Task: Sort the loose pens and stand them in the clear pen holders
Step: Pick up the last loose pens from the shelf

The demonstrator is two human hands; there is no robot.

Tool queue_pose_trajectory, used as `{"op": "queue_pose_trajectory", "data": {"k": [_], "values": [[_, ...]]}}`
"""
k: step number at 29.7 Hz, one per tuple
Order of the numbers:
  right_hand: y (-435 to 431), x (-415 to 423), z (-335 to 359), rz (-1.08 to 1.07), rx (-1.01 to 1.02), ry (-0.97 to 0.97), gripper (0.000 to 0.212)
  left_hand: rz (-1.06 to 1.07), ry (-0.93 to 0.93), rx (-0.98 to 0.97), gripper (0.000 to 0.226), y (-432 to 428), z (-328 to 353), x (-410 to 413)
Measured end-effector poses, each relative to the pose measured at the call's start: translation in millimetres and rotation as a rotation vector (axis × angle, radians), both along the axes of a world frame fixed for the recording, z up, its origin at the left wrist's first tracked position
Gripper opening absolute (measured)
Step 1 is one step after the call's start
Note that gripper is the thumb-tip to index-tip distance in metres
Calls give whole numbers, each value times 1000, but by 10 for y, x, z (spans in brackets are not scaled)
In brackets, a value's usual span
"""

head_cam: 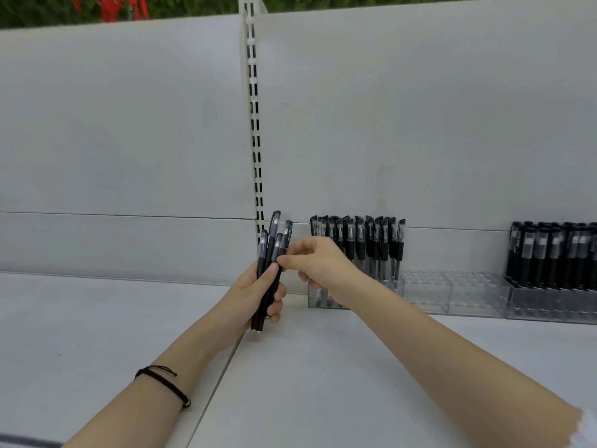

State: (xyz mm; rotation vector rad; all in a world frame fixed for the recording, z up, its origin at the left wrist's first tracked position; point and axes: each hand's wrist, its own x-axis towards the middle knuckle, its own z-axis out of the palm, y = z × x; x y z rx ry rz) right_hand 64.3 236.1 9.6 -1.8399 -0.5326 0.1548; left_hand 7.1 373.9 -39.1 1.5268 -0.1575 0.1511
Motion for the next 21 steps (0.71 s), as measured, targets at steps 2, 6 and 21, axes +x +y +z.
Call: {"op": "queue_pose_trajectory", "data": {"k": [2,6,21], "values": [[-42,-19,55,22,16,-27,13,-12,-59,43,22,-40,5,-27],[-132,-79,195,97,79,-113,20,-33,-155,101,29,-137,10,-28],[-249,-49,305,131,-173,-276,20,-98,-79,57,22,-168,-32,-6]]}}
